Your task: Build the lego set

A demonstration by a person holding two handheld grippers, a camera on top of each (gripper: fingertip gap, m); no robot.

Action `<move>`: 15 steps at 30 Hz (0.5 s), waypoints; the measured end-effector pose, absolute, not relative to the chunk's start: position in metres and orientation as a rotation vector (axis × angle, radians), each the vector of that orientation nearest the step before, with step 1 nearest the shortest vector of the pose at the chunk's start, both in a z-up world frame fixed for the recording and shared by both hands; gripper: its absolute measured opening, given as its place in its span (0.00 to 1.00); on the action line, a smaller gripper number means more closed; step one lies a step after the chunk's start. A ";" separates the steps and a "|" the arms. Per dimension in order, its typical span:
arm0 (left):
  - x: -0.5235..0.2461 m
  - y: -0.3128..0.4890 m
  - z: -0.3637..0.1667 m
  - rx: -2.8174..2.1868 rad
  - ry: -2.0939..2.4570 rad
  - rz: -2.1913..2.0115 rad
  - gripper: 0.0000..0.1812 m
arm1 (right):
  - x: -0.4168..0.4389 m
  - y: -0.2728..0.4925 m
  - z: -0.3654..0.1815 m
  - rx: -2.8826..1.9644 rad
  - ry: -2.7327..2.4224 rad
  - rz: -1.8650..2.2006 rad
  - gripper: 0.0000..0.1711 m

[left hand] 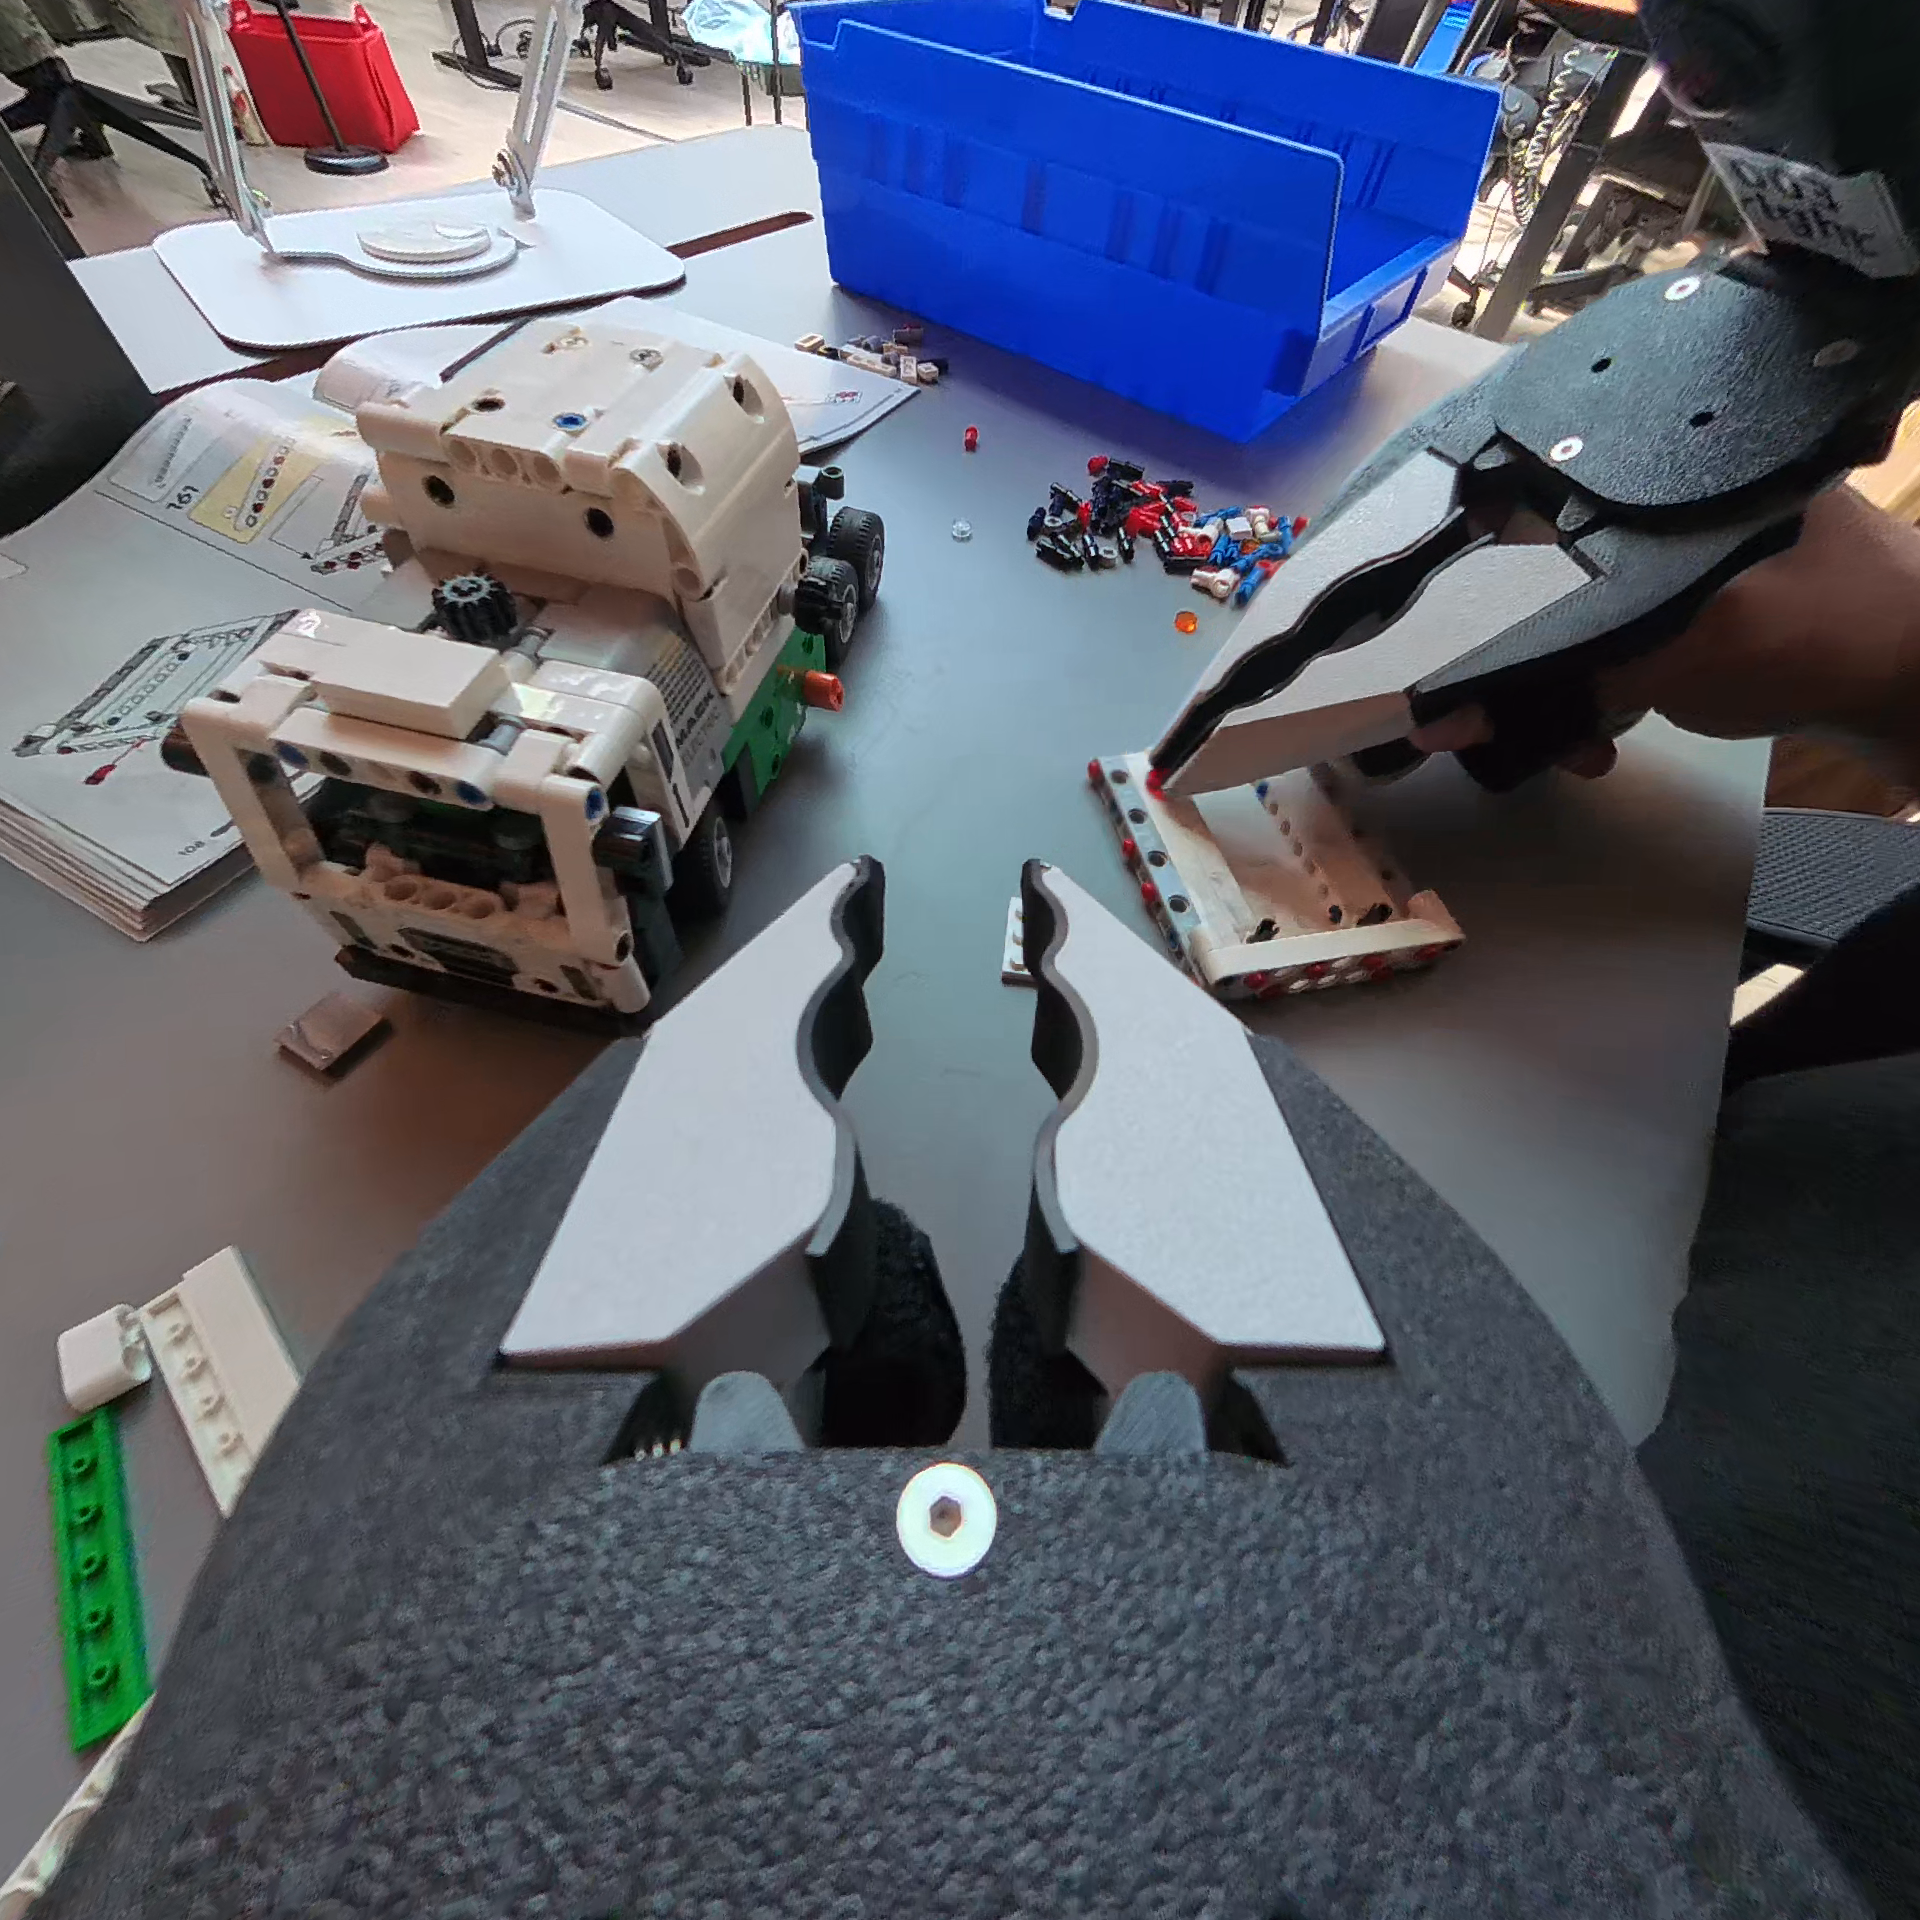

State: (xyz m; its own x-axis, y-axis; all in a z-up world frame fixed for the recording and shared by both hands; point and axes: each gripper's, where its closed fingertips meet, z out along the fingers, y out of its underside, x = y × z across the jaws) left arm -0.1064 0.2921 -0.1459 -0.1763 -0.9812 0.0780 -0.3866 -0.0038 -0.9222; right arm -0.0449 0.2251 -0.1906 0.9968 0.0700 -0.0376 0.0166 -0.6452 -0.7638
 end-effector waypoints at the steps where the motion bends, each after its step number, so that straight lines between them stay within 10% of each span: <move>1: -0.106 0.292 -0.146 -1.433 1.630 -1.170 0.13 | -0.044 0.220 -0.191 -2.276 -0.046 0.077 0.04; 15: -0.107 0.290 -0.145 -1.415 1.634 -1.172 0.13 | -0.035 0.216 -0.173 -2.217 0.012 0.023 0.04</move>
State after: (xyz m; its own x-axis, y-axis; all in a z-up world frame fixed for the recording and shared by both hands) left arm -0.1072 0.2899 -0.1448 -0.1874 -0.9799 0.0678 -0.3788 0.0084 -0.9255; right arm -0.0355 0.2158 -0.1730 0.9998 -0.0006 -0.0214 -0.0174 -0.6025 -0.7979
